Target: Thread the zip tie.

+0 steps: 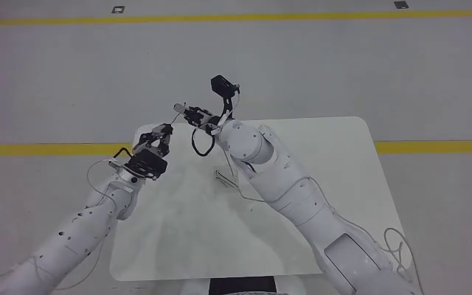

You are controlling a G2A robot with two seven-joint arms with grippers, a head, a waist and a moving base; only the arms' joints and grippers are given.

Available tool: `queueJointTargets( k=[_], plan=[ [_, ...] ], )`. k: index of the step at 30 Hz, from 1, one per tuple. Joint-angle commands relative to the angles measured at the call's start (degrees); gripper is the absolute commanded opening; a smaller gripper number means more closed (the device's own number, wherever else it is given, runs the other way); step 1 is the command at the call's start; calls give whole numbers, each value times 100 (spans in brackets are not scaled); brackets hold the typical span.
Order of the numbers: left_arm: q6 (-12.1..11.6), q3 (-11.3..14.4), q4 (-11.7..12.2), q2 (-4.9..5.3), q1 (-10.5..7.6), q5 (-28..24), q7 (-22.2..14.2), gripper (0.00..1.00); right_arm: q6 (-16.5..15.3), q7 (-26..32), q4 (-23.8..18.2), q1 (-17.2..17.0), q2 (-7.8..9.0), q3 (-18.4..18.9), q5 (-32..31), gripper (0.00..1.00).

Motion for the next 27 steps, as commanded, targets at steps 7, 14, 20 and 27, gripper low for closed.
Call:
queueJointTargets(
  k=[7,14,20,27],
  plan=[
    [-2020,-587,-189,31,444,-2346,553,0,-505,206,-452,-368,212,420,-670,100],
    [-3099,-867,-149,68,659,-3160,451,0,-1149,349,-500,-504,290,581,-718,100],
    [-3099,-867,-149,68,659,-3160,451,0,-1149,349,-500,-504,290,581,-718,100],
    [-3839,-758,-401,84,794,-4869,-357,0,-1816,741,-319,-721,316,857,261,100]
  ],
)
